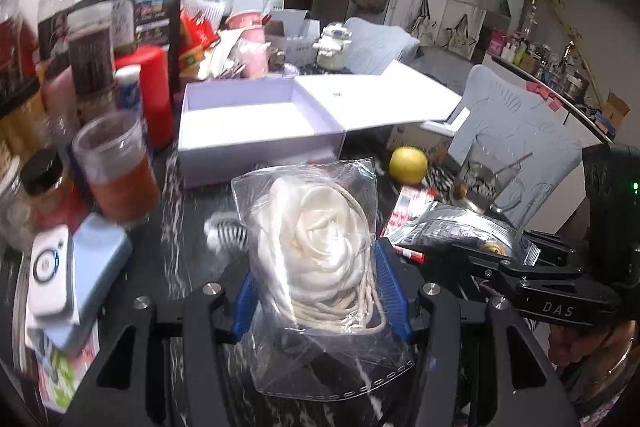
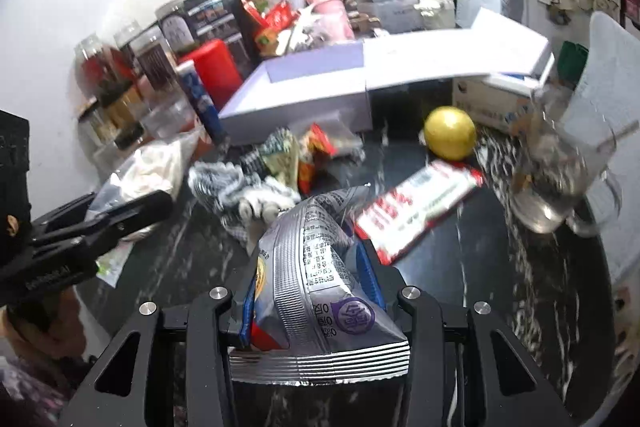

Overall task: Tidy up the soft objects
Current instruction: 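Carry the foil packet with the right tool while the left tool carries the bag to the box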

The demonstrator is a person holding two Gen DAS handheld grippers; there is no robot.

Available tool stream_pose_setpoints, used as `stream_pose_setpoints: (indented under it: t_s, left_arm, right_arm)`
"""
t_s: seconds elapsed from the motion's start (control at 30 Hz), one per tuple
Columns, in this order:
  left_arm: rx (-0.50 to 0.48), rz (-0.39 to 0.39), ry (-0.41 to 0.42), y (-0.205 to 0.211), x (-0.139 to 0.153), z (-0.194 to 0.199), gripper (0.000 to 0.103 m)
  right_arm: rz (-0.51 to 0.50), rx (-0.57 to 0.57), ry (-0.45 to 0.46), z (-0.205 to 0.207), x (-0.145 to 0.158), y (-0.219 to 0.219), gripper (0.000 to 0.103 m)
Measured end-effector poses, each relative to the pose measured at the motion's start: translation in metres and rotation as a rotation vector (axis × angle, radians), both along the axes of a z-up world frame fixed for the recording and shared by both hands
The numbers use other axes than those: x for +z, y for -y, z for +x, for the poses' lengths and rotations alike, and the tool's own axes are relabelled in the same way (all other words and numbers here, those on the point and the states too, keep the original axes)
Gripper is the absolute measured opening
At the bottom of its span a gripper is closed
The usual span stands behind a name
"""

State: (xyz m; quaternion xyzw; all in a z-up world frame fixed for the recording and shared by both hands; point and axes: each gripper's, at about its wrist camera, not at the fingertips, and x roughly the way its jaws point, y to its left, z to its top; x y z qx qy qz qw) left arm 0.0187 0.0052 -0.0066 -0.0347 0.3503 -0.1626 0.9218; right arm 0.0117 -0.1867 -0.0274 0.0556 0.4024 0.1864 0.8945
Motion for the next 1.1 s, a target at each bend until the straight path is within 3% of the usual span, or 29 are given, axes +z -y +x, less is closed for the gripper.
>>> stream_pose_setpoints:
  t_s: [0.17,0.73,0.8,0.83,0.87,1.1]
  left_arm:
    - [0.014,0.001,0.038,0.0,0.014,0.021,0.053]
    - [0.085,0.024,0.104,-0.021,0.034,0.128,0.053]
    - [0.088,0.017,0.104,-0.024,0.034,0.142,0.053]
    - [0.089,0.015,0.106,-0.025,0.035,0.148,0.053]
    - [0.091,0.016,0.108,-0.025,0.035,0.152,0.053]
    - [0.106,0.026,0.106,-0.033,0.03,0.181,0.053]
  right_arm:
    - [0.062,0.008,0.03,0.022,0.016,-0.003,0.042]
    - [0.028,0.059,0.106,0.132,0.045,-0.031,0.036]
    - [0.025,0.061,0.104,0.147,0.044,-0.034,0.033]
    - [0.028,0.061,0.101,0.156,0.043,-0.036,0.025]
    - [0.033,0.065,0.101,0.161,0.044,-0.037,0.003]
    - [0.006,0.051,0.121,0.199,0.046,-0.037,0.003]
